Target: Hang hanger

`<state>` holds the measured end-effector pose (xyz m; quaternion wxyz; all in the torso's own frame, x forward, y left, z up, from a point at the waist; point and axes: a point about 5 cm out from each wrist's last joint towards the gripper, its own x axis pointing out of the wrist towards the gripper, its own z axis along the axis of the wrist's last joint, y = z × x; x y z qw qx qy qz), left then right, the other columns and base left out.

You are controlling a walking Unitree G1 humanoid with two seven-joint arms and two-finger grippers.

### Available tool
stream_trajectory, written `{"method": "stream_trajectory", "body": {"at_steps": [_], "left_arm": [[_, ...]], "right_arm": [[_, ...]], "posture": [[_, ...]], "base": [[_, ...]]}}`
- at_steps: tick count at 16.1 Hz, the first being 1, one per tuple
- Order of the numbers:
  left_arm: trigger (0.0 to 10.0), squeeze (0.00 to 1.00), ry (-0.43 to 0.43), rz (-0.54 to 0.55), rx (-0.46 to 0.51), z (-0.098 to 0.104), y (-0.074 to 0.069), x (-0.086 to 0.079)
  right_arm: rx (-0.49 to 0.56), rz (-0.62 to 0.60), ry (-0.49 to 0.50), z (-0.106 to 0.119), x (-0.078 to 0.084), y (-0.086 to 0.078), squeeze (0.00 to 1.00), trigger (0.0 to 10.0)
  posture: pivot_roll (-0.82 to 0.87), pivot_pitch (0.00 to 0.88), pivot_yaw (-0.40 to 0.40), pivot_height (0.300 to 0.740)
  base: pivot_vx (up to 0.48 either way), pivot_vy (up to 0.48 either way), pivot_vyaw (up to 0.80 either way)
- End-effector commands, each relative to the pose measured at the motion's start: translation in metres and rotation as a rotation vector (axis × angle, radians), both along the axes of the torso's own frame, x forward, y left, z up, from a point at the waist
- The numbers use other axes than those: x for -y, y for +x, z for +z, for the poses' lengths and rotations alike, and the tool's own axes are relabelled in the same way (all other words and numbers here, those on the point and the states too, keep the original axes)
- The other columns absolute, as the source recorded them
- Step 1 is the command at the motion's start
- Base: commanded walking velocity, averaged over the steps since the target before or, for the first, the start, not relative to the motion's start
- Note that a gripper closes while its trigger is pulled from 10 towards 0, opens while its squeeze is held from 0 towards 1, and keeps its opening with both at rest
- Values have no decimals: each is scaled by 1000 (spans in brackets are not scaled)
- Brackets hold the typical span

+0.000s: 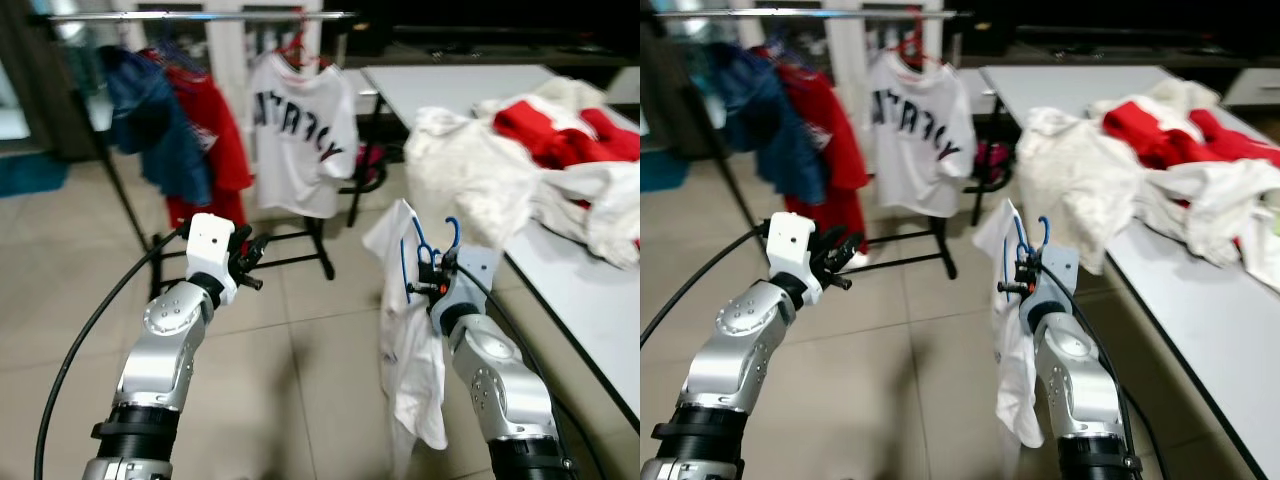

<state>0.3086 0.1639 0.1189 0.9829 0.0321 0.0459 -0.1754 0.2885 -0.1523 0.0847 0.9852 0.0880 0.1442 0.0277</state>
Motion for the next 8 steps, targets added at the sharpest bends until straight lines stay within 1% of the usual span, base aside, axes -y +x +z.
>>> {"method": "stream_trajectory", "body": {"at_steps": [1, 2, 3, 5, 6, 7, 8], "left_arm": [[10000, 0, -2, 11, 17, 6, 2, 0], [10000, 0, -28, 23, 26, 10, 3, 1], [10000, 0, -32, 18, 33, 13, 3, 4], [10000, 0, -31, 12, 33, 13, 2, 6], [10000, 0, -23, 6, 33, 12, 2, 7], [10000, 0, -26, 8, 33, 13, 2, 7], [10000, 0, -45, 12, 40, 16, 3, 7]], "right_arm": [[56, -25, 10, 13, 7, 5, 0, 10000], [64, -26, -21, 16, 8, 7, 0, 10000], [68, -44, -21, 17, 8, 8, 0, 10000], [64, -29, -8, 18, 5, 8, 0, 10000], [62, -22, -7, 18, 2, 9, 0, 10000], [70, -16, 11, 19, 1, 9, 0, 10000], [76, -14, -5, 20, 0, 9, 0, 10000]], "posture": [[-165, 0, -9, 740], [-165, 0, -9, 740], [-165, 0, -9, 740], [-158, 0, -15, 740], [-156, 0, -16, 740], [-155, 0, -18, 740], [-152, 0, -21, 740]], "base": [[352, 0, 0], [352, 0, 0], [352, 0, 0], [352, 0, 0], [349, 0, 469], [352, 0, 800], [356, 0, 800]]}}
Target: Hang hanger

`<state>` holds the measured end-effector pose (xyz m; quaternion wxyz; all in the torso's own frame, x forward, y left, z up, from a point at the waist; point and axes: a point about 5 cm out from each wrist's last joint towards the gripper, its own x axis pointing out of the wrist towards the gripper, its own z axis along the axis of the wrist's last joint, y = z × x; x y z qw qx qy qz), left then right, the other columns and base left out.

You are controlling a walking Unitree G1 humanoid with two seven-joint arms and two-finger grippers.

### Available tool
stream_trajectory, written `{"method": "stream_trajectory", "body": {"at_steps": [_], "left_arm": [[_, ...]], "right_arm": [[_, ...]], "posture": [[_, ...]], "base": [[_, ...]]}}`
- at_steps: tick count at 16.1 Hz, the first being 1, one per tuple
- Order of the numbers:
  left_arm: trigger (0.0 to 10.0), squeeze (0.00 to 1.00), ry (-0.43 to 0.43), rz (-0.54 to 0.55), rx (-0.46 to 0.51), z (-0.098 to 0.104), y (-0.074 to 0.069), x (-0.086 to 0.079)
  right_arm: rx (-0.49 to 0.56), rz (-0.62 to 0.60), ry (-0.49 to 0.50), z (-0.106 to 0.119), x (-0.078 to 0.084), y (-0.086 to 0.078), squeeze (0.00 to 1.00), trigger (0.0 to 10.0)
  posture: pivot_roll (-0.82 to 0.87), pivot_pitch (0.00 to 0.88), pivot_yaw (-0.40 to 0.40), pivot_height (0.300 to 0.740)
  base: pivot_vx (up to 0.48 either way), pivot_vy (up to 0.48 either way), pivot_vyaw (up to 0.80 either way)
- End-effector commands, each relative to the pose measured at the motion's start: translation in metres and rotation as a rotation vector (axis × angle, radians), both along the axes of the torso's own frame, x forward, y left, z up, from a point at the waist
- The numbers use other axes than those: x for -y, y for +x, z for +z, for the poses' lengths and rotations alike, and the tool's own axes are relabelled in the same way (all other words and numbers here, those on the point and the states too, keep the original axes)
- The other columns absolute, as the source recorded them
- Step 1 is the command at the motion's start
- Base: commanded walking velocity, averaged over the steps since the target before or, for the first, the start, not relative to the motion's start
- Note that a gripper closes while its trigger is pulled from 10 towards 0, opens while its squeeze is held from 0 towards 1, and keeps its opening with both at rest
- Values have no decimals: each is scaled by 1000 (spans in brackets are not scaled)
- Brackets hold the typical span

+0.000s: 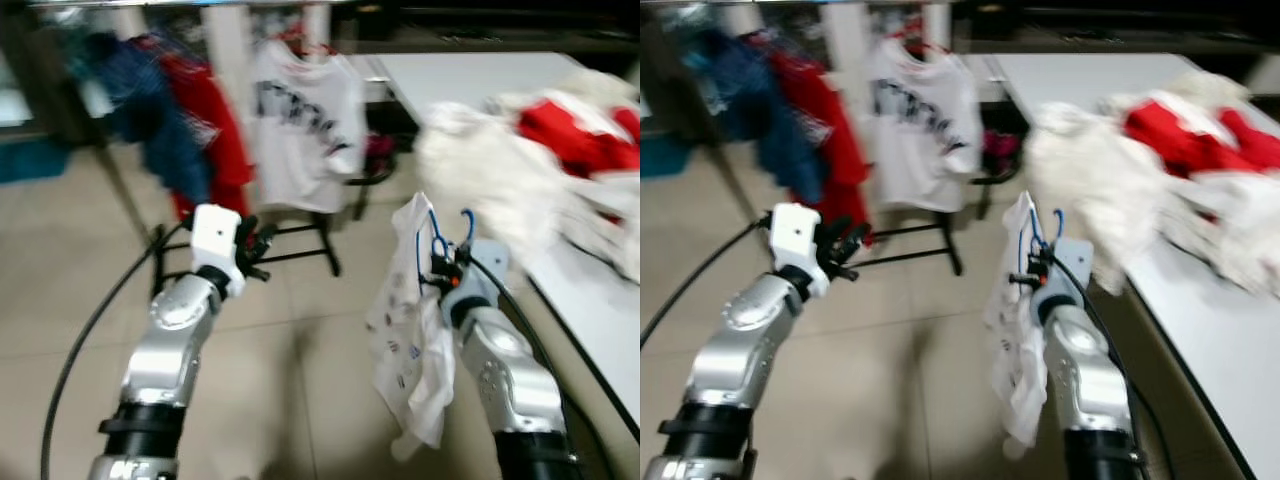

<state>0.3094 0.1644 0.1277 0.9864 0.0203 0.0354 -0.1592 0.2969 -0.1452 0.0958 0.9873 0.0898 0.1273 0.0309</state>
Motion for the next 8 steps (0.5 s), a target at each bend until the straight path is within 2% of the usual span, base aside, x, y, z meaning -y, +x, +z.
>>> {"method": "stream_trajectory", "body": {"at_steps": [1, 2, 3, 4, 5, 7, 8], "left_arm": [[10000, 0, -20, -21, 23, 8, 2, 7], [10000, 0, -15, -21, 23, 8, 2, 7], [10000, 0, -11, -20, 21, 8, 2, 7], [10000, 0, -10, -20, 21, 8, 2, 7], [10000, 0, -9, -19, 19, 7, 2, 7], [10000, 0, -9, -20, 19, 8, 3, 8], [10000, 0, -10, -21, 20, 9, 3, 9]], "right_arm": [[44, -15, -15, 10, 7, 1, 0, 10000], [84, -12, -75, 13, 8, 2, 0, 10000], [129, -36, -187, 20, 11, 5, 0, 10000], [141, -36, -191, 23, 12, 6, 0, 10000], [187, -39, -143, 31, 11, 7, 0, 10000], [164, -7, -166, 28, 8, 7, 0, 10000], [167, -13, -124, 28, 7, 7, 0, 10000]], "posture": [[-151, 0, -21, 740], [-150, 0, -23, 740], [-150, 0, -22, 740], [-150, 0, -22, 740], [-153, 0, -20, 740], [-155, 0, -19, 740], [-157, 0, -18, 740]], "base": [[356, 0, 800], [352, 0, 800], [349, 0, 0], [349, 0, 0], [352, 0, 0], [351, 0, 0], [349, 0, 0]]}}
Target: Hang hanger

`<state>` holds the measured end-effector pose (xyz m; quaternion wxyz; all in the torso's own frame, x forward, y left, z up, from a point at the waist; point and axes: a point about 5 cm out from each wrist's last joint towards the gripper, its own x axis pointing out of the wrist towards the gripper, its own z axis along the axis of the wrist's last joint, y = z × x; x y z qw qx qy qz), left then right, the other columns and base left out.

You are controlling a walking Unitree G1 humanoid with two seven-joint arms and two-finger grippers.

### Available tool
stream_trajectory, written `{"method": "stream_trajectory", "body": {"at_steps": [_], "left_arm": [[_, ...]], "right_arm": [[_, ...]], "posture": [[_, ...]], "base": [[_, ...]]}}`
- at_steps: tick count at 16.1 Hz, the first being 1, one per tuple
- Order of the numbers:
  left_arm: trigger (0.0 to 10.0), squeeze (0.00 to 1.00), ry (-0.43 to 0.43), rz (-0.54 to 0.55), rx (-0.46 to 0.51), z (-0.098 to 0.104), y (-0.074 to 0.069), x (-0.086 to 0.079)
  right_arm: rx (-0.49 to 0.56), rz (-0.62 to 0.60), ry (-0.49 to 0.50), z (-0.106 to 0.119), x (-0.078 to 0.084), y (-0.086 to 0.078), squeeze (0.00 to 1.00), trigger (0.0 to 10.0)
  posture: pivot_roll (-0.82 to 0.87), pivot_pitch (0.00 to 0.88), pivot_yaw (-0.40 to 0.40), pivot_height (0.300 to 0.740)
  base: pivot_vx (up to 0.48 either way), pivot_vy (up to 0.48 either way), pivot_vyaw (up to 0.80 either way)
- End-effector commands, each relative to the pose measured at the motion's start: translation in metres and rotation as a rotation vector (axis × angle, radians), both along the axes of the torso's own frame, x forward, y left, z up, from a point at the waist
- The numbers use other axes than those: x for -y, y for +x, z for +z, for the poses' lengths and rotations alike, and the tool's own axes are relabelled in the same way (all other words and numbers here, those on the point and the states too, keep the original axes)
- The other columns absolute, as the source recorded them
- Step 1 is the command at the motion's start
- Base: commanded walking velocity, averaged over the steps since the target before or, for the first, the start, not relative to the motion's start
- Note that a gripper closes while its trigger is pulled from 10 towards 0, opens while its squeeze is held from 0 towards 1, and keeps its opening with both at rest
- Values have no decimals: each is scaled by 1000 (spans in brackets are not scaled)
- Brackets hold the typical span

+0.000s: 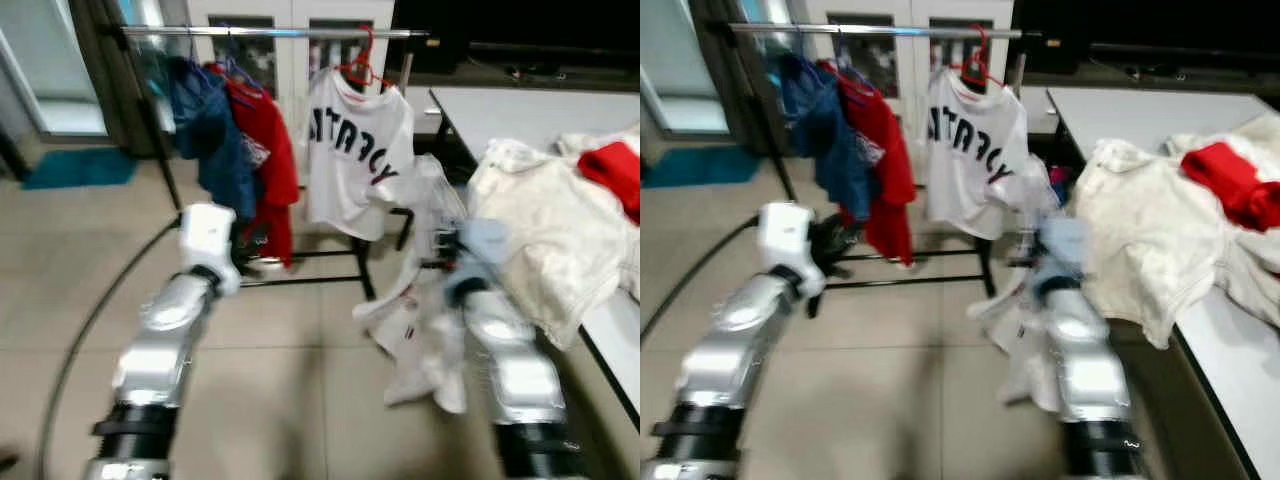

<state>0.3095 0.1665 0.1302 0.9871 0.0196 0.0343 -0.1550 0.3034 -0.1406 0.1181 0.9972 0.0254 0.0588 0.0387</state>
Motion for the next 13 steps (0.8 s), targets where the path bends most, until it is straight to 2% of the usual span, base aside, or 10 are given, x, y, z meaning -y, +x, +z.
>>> {"method": "stream_trajectory", "body": {"at_steps": [1, 3, 4, 8, 9, 10, 13], "left_arm": [[10000, 0, -8, -31, 18, 6, 3, 11], [10000, 0, -9, -35, 19, 7, 3, 13], [10000, 0, -10, -37, 25, 7, 3, 13], [10000, 0, -13, -28, 30, 9, 3, 11], [10000, 0, -13, -25, 29, 9, 3, 11], [10000, 0, -15, -19, 29, 9, 3, 10], [10000, 0, -20, -13, 29, 9, 2, 9]], "right_arm": [[28, -42, -2, 5, 12, 1, 0, 10000], [38, -77, -13, 5, 13, 1, 0, 10000], [18, -53, -23, 2, 9, -1, 0, 10000], [11, -36, 47, 1, 6, -1, 0, 10000], [15, -17, 7, 1, 5, -1, 0, 10000], [5, -7, -17, -1, 5, -2, 0, 10000], [5, -18, -5, -1, 6, -2, 0, 10000]], "posture": [[-157, 0, -17, 740], [-156, 0, -17, 740], [-156, 0, -17, 740], [-156, 0, -20, 740], [-155, 0, -23, 740], [-154, 0, -26, 740], [-155, 0, -27, 740]], "base": [[349, 0, 0], [349, 0, 0], [349, 0, 0], [355, 0, 0], [352, 0, 0], [352, 0, 494], [355, 0, 765]]}}
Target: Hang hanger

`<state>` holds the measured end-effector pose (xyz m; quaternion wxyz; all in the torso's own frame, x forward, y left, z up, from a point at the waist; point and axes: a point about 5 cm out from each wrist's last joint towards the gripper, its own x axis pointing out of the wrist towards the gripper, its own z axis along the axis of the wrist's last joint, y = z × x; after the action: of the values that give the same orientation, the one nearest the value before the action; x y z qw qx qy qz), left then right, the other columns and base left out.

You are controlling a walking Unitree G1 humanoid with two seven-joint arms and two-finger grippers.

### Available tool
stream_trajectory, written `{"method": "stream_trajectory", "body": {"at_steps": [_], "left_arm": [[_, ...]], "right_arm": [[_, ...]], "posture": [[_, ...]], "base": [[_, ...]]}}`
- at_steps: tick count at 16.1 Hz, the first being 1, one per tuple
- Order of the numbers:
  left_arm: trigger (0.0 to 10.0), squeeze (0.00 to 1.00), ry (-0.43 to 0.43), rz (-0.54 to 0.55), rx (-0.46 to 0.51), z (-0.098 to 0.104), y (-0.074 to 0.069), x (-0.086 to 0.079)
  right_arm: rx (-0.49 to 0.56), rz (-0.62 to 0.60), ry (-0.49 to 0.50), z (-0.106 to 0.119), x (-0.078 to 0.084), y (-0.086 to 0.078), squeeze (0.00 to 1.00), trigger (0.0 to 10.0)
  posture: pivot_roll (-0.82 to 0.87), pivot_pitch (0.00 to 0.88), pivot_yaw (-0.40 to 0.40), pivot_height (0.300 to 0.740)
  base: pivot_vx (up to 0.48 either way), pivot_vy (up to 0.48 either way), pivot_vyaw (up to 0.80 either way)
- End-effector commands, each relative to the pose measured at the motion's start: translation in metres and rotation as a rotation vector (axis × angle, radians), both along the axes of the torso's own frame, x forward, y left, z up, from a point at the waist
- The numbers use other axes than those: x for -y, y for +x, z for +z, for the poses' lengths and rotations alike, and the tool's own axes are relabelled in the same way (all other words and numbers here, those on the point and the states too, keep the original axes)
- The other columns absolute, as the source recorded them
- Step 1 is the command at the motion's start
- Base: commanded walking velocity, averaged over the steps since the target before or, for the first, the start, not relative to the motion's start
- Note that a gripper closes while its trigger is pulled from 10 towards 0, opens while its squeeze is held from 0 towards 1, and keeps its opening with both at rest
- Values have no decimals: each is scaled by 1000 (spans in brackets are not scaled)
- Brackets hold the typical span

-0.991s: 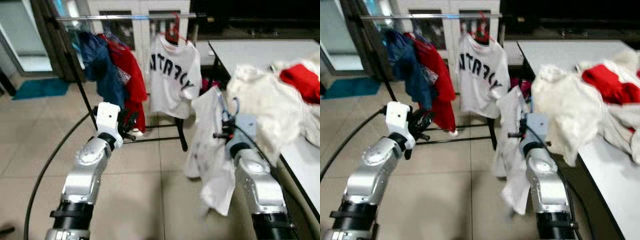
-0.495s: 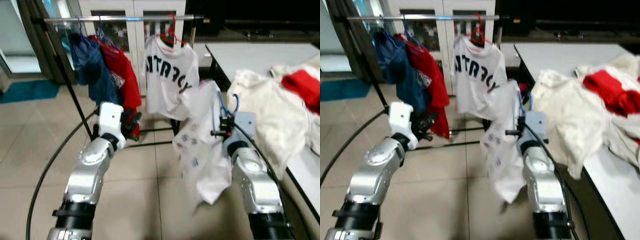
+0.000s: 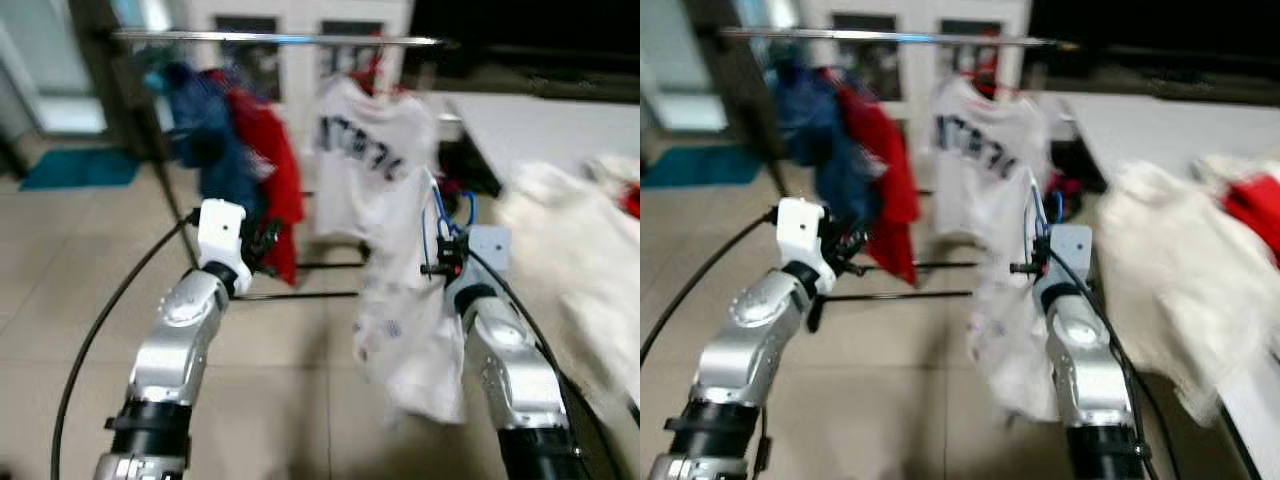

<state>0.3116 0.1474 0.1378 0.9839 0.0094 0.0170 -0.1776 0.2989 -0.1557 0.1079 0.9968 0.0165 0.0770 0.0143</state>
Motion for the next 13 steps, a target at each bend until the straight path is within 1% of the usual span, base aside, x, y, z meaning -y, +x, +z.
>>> {"method": "stream_trajectory", "body": {"at_steps": [1, 3, 5, 7, 13], "left_arm": [[10000, 0, 7, 32, -2, 1, 0, -10], [10000, 0, 12, 25, -2, 1, -1, -9], [10000, 0, 15, 20, 0, 1, -1, -8], [10000, 0, 42, 9, 7, 2, -1, -8], [10000, 0, 45, 10, 6, 0, -1, -11]], "right_arm": [[36, 17, 17, 8, -8, 3, 0, 10000], [32, 16, -3, 6, -8, 3, 0, 10000], [28, 11, -1, 6, -8, 3, 0, 10000], [17, -11, -8, 6, -6, 3, 0, 10000], [36, 27, -25, 7, -9, 4, 0, 10000]], "posture": [[-155, 0, -28, 740], [-155, 0, -31, 740], [-156, 0, -31, 740], [-157, 0, -31, 740], [-154, 0, -28, 740]], "base": [[352, 0, 0], [354, 0, 0], [354, 0, 0], [356, 0, 0], [355, 0, 0]]}}
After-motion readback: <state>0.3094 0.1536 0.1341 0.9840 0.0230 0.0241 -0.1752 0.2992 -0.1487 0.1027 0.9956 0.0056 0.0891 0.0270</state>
